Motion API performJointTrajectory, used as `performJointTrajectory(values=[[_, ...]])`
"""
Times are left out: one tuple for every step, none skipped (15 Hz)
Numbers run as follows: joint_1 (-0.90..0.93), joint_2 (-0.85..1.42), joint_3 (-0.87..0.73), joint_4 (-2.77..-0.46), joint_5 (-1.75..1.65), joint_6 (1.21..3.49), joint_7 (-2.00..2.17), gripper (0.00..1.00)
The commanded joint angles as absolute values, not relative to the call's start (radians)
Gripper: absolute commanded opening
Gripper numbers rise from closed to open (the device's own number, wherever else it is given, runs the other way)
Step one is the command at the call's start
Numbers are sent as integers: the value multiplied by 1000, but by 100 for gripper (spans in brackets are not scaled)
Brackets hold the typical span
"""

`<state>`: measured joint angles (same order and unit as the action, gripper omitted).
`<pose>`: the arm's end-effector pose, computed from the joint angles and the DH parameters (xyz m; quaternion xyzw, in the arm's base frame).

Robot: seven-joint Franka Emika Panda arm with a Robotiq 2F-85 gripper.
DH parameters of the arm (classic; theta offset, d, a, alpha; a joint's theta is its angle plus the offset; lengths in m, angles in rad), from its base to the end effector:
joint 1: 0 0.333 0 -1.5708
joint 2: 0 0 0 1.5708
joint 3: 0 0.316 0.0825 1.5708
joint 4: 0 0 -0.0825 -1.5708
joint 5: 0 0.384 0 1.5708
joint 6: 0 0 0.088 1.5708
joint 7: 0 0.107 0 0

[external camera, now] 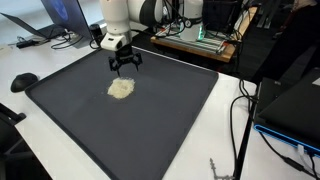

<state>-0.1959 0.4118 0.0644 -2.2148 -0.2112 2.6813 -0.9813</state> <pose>0.5524 -0.0658 0.1943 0.8693 0.4922 0.0050 0.0463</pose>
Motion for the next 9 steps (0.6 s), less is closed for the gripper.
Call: performJointTrajectory(values=[[-185, 412, 55, -2214, -202, 2680, -987, 100], [-185, 412, 55, -2214, -202, 2680, -987, 100], [-186, 418, 49, -2206, -213, 2688, -994, 100], [-186, 420, 42, -2202, -220, 2695, -992, 100], [-192, 421, 45, -2200, -217, 2695, -1005, 100], [-198, 425, 45, -2195, -216, 2697, -1021, 100], [-196, 430, 37, -2189, -223, 2700, -1024, 100], [-207, 437, 43, -2183, -210, 2702, -1043, 100], [-210, 443, 42, -2176, -208, 2700, -1053, 100]])
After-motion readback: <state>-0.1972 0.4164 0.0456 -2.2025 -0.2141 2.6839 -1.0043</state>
